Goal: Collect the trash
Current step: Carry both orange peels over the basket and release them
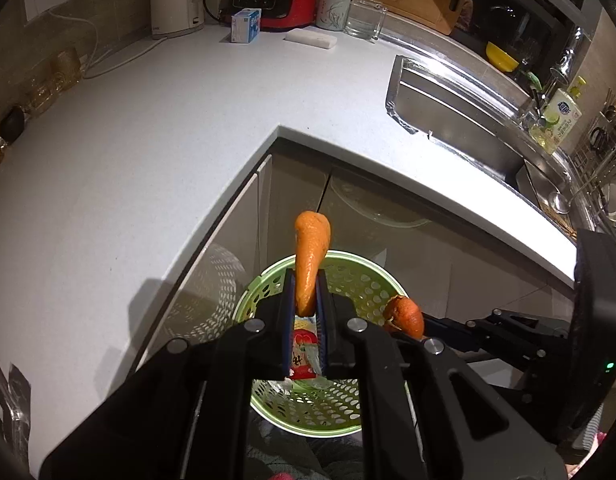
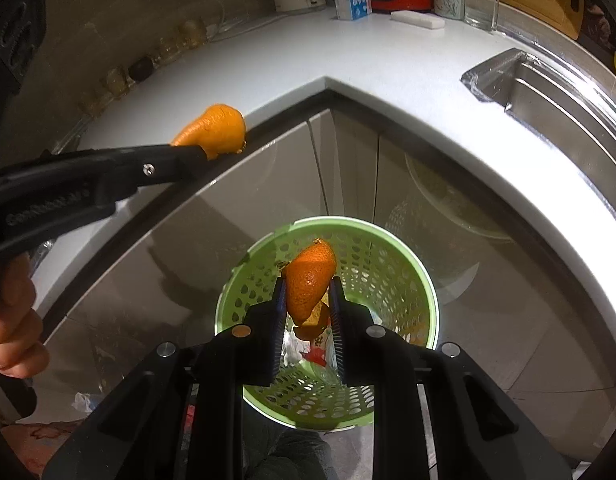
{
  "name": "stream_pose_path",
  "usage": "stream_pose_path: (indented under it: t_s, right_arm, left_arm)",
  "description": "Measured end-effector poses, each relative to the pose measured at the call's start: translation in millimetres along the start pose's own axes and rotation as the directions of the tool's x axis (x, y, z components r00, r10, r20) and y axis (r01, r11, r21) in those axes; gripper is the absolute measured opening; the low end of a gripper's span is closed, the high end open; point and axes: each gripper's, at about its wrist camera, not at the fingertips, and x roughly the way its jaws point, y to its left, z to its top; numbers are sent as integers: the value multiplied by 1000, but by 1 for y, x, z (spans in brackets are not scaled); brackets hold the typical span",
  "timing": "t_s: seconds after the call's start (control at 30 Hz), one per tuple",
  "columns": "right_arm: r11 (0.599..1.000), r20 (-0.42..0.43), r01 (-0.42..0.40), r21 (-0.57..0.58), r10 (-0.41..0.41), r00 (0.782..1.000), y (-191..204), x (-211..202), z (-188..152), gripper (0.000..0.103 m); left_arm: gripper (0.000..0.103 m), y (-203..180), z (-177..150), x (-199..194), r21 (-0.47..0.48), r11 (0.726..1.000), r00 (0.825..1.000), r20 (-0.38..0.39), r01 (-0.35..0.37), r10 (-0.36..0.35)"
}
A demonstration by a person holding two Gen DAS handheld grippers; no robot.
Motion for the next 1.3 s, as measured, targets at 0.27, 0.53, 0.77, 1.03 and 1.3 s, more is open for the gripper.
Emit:
stream_pose_path:
  t_s: [0.27,0.53,0.77,1.03,1.3]
  right_arm:
    - [999,-99,-13,45,17,995,-6,46,-26,62]
    - [997,-45,34,74,-31,999,-17,23,-27,74]
    - [992,-9,105,71,-105,994,-29,0,-23,78]
    - [981,-82,167,100,-159,984,-48,4,-41,78]
    - [976,-131,185,116,-170,977,-56,10,-54,78]
  left_arm:
    - [9,-3,-16,2,0,1000,1000,-24,-3,3]
    - [9,-9,-23,10,21,1000,999,-47,9,-8]
    - [9,-18,-36,39,53,998,994,-105,37,-31]
    - [23,-18,-71,108,45,996,966,-250,71,-58]
    - [72,-27,-94,139,35,998,938,-344,59,-43]
